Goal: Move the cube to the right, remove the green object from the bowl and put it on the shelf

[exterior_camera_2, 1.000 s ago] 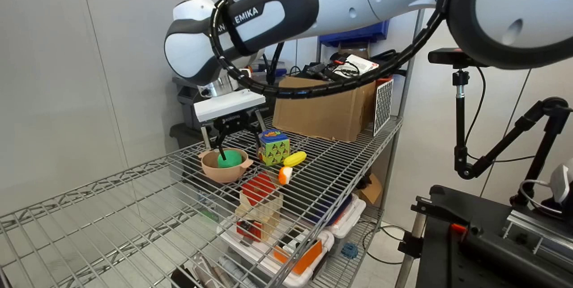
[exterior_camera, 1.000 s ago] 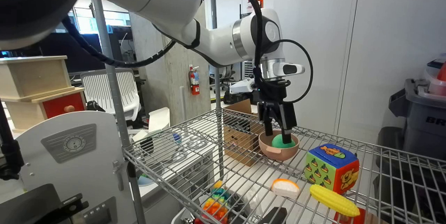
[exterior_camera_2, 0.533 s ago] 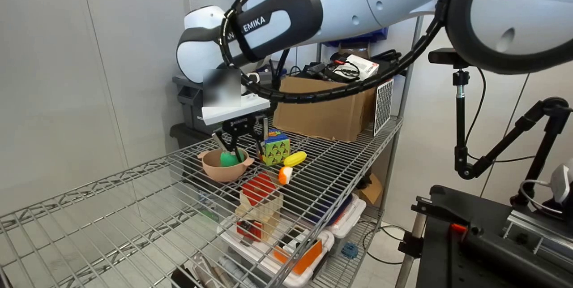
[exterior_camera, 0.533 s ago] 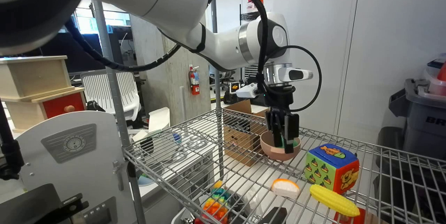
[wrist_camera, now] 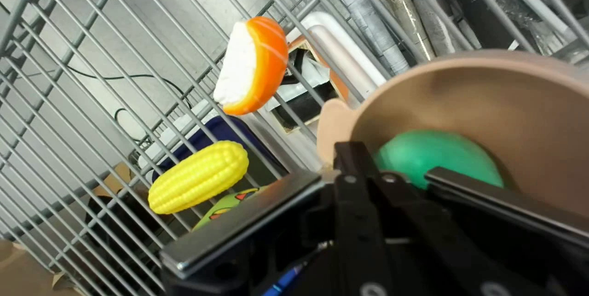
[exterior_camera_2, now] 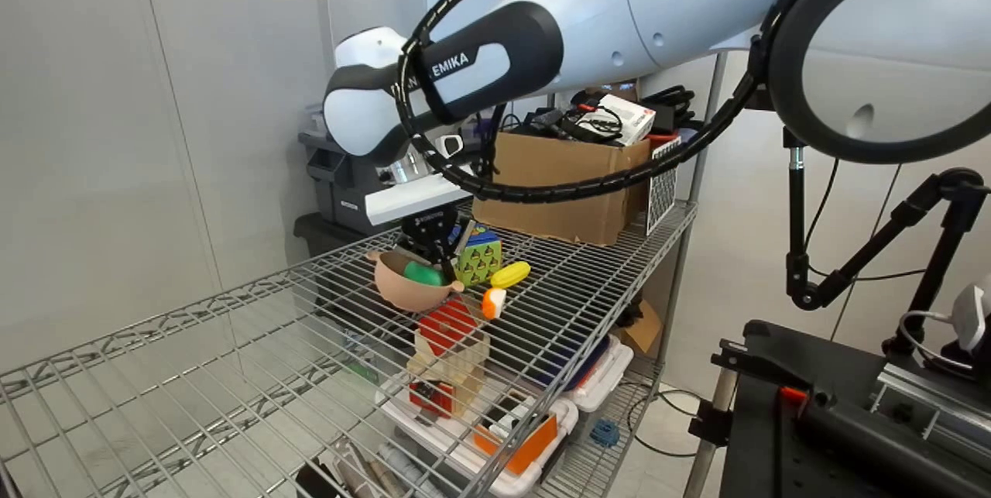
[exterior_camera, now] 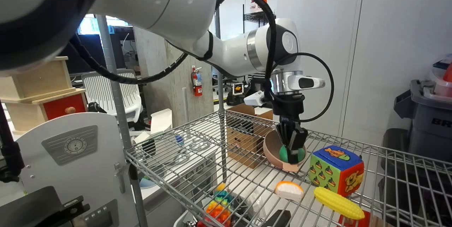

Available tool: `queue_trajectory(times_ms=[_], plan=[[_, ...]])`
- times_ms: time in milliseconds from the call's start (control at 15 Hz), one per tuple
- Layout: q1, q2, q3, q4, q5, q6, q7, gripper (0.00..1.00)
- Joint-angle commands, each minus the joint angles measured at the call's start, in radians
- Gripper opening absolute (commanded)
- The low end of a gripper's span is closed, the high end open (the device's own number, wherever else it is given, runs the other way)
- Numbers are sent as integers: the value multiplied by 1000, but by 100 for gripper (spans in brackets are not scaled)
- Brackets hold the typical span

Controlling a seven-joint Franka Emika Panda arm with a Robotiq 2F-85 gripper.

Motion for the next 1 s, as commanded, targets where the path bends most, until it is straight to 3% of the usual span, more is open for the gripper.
queue_trajectory(times_ms=[0, 867, 933], plan=[[-10, -15, -8, -11, 48, -25, -12, 0], [-22, -99, -16, -7, 44, -94, -282, 0], [-24, -112, -15, -9, 46, -108, -302, 26]])
